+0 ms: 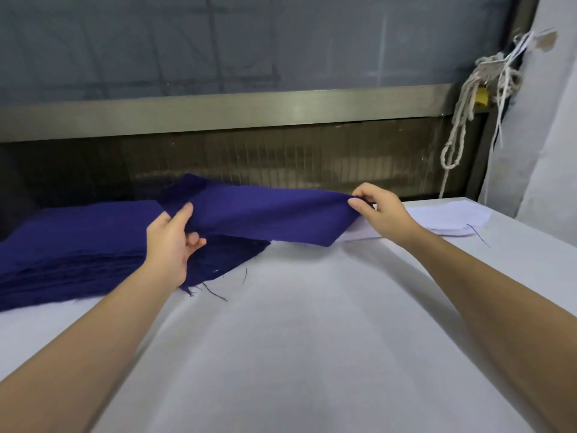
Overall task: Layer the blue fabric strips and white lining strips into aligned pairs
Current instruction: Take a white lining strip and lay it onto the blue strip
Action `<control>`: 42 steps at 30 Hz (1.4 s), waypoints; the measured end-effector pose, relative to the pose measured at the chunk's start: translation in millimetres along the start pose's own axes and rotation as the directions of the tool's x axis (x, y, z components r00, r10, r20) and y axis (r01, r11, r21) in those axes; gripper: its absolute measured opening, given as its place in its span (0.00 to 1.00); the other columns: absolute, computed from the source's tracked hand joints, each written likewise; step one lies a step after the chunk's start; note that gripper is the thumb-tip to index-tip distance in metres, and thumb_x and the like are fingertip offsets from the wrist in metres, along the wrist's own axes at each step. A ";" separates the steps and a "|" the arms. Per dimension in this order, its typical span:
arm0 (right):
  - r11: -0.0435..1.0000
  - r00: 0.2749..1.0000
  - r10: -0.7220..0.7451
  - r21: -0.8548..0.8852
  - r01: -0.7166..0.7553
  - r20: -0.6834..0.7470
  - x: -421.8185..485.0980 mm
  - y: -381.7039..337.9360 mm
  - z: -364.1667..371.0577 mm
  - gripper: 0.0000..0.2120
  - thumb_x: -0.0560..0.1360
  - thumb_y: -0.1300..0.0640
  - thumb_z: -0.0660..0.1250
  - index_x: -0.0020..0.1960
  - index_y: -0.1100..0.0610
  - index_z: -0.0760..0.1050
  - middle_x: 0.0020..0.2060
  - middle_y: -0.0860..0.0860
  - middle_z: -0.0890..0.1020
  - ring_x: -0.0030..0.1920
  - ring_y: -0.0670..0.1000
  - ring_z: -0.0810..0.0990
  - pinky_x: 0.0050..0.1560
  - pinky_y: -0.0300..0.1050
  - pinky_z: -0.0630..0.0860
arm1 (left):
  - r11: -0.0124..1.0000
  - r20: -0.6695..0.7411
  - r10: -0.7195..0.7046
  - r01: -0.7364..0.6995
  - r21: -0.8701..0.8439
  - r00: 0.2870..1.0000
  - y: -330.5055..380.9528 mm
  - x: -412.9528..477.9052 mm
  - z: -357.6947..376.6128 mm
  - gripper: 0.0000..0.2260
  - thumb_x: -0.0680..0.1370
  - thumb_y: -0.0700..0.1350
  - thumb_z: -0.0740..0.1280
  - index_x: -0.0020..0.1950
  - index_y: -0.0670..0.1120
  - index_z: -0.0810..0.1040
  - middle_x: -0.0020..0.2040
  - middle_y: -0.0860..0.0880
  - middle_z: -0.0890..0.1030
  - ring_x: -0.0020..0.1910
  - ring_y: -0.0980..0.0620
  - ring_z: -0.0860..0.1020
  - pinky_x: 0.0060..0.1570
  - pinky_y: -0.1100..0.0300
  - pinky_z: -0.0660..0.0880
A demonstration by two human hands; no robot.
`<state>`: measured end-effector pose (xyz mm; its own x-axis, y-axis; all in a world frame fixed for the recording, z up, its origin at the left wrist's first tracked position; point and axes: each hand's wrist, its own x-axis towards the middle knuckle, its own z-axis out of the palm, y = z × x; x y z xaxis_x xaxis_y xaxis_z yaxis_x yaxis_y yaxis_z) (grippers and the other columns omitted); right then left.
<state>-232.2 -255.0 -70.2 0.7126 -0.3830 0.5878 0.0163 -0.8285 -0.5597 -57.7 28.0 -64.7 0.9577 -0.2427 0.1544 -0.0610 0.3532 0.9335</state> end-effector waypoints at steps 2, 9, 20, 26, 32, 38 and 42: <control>0.998 0.997 -0.062 -0.010 0.061 -0.036 0.4 -4.3 -4.9 0.06 0.78 0.61 0.63 0.43 0.61 0.74 0.36 0.51 0.76 0.38 0.50 0.71 0.41 0.36 0.67 | 1.000 0.002 0.006 -0.006 0.026 1.000 -0.9 1.2 -8.9 0.18 0.76 0.42 0.68 0.31 0.50 0.63 0.25 0.56 0.71 0.20 0.57 0.64 0.25 0.64 0.71; 0.977 0.992 -0.122 -0.169 0.128 0.046 11.7 -25.4 -31.0 0.06 0.75 0.55 0.68 0.45 0.57 0.81 0.38 0.46 0.80 0.40 0.46 0.77 0.40 0.36 0.69 | 0.997 0.135 -0.016 0.005 0.079 0.991 0.7 9.9 -40.4 0.18 0.75 0.38 0.67 0.33 0.47 0.59 0.25 0.53 0.63 0.20 0.57 0.58 0.19 0.64 0.58; 0.883 0.809 0.414 -0.401 -0.245 0.417 13.4 -7.9 -42.9 0.17 0.65 0.41 0.74 0.35 0.56 0.79 0.33 0.48 0.79 0.37 0.47 0.76 0.38 0.42 0.70 | 0.803 0.286 -0.006 -0.166 0.572 0.958 -7.9 -4.1 -54.8 0.16 0.79 0.40 0.63 0.31 0.39 0.72 0.23 0.48 0.75 0.17 0.58 0.62 0.18 0.68 0.59; 0.795 0.616 0.589 -0.511 -0.327 0.523 8.9 4.7 -51.6 0.08 0.68 0.50 0.76 0.39 0.53 0.81 0.34 0.46 0.82 0.37 0.48 0.80 0.34 0.37 0.73 | 0.523 0.318 -0.126 -0.210 0.826 0.940 3.8 0.1 -67.4 0.11 0.75 0.41 0.68 0.34 0.40 0.81 0.25 0.46 0.79 0.19 0.57 0.69 0.27 0.62 0.66; 0.718 0.480 0.686 -0.614 -0.328 0.546 7.9 6.4 -51.8 0.05 0.71 0.62 0.72 0.43 0.53 0.80 0.40 0.49 0.81 0.42 0.51 0.79 0.39 0.41 0.74 | 0.222 0.382 -0.251 -0.331 0.917 0.889 12.3 2.1 -73.8 0.08 0.72 0.42 0.72 0.37 0.38 0.81 0.27 0.46 0.80 0.24 0.56 0.75 0.33 0.59 0.71; 0.662 0.481 0.730 -0.679 -0.319 0.486 6.0 8.6 -59.0 0.06 0.71 0.65 0.71 0.43 0.56 0.78 0.46 0.55 0.80 0.45 0.55 0.79 0.45 0.46 0.79 | 0.111 0.418 -0.326 -0.405 0.908 0.848 16.5 1.0 -74.7 0.16 0.70 0.39 0.72 0.27 0.44 0.68 0.23 0.52 0.65 0.23 0.56 0.62 0.29 0.60 0.58; 0.620 0.511 0.739 -0.741 -0.259 0.439 5.3 7.1 -60.1 0.08 0.72 0.67 0.68 0.45 0.54 0.77 0.50 0.56 0.78 0.47 0.55 0.77 0.42 0.43 0.77 | 0.141 0.445 -0.390 -0.425 0.894 0.806 16.3 -1.2 -72.3 0.10 0.71 0.39 0.71 0.31 0.37 0.75 0.25 0.51 0.70 0.25 0.55 0.66 0.30 0.60 0.62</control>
<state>-270.5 -287.4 -36.0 0.6844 -0.6285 -0.3695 -0.6942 -0.7166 -0.0668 -39.5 99.4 -73.0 0.6711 -0.7352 -0.0954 -0.6670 -0.6549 0.3553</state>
